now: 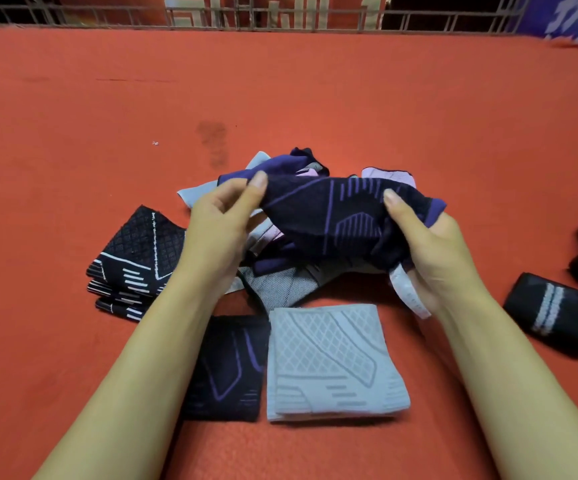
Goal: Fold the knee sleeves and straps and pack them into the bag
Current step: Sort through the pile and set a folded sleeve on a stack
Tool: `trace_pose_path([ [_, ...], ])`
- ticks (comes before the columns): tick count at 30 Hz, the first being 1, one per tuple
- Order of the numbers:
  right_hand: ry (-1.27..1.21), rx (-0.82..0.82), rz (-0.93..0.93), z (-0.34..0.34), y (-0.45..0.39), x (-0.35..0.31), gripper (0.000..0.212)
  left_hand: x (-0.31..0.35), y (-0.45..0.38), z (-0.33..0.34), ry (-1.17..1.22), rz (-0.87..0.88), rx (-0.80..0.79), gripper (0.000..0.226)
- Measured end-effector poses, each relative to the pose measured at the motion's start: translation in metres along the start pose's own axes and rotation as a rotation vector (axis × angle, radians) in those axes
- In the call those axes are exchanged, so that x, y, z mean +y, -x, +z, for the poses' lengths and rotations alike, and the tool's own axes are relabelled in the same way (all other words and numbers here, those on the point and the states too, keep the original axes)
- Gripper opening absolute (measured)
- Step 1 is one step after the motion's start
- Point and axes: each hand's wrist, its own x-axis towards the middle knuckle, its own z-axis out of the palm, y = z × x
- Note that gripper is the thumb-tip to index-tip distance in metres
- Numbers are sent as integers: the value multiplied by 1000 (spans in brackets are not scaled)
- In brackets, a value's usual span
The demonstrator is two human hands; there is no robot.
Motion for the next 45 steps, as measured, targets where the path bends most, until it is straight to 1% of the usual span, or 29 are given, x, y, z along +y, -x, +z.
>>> trace_pose_path([
  [4,73,54,-24,-10,-6,-3,24,4,-4,-7,39,37,70,20],
  [5,91,53,-27,-13,-8,-4,27,3,-5,-9,9,53,94,20],
  [7,123,56,-29,-17,-10,-2,34,0,-5,-10,-151,114,160,22],
  [9,189,120,-62,-21,-13,1,47,-2,-2,-9,-305,196,219,24],
  [12,390,223,-103,-25,-17,2,75,-2,1,-7,-383,274,242,29],
  [13,430,254,-92,-27,-19,3,80,0,1,-7,-398,296,262,29],
  [14,425,282,-70,-28,-20,3,77,1,1,-6,-382,310,284,28],
  [16,328,323,-49,-26,-19,4,57,6,2,-3,-288,315,294,27],
  [17,267,314,-56,-24,-18,4,48,9,3,-2,-252,315,277,27],
  [19,137,257,-78,-23,-17,4,36,11,4,0,-217,316,234,26],
  [20,96,244,-60,-23,-17,4,31,11,5,0,-212,319,216,25],
  [22,117,239,-11,-27,-20,5,29,10,5,-1,-227,327,195,26],
  [24,169,244,4,-29,-24,7,22,8,3,-5,-255,323,178,29],
  [26,174,259,-4,-29,-23,7,34,4,-1,-10,-259,297,180,34],
  [28,81,245,12,-29,-22,6,43,1,-4,-14,-289,260,185,37],
  [31,-83,203,12,-26,-19,-1,33,-3,-4,-15,-403,154,125,34],
  [33,-91,151,8,-27,-20,-2,30,-4,-1,-14,-549,105,58,32],
  [34,-27,97,3,-29,-20,0,34,-4,1,-13,-575,79,15,31],
  [35,91,31,-19,-33,-21,2,42,-4,2,-14,-563,51,-34,30],
  [37,516,-95,-143,-41,-20,7,61,-5,2,-17,-586,40,-117,30],
  [38,742,-140,-215,-45,-20,9,68,-6,1,-20,-653,77,-146,30],
  [39,904,-180,-280,-47,-20,9,73,-7,0,-21,-722,123,-161,25],
  [40,988,-220,-324,-48,-19,8,77,-8,-1,-21,-766,163,-152,17],
  [42,1039,-298,-311,-52,-18,5,91,-7,-1,-20,-740,211,-89,5],
  [44,1042,-380,-222,-59,-19,2,108,-5,-2,-18,-696,274,15,12],
  [45,1025,-403,-189,-60,-18,1,112,-4,-3,-19,-697,315,72,15],
])
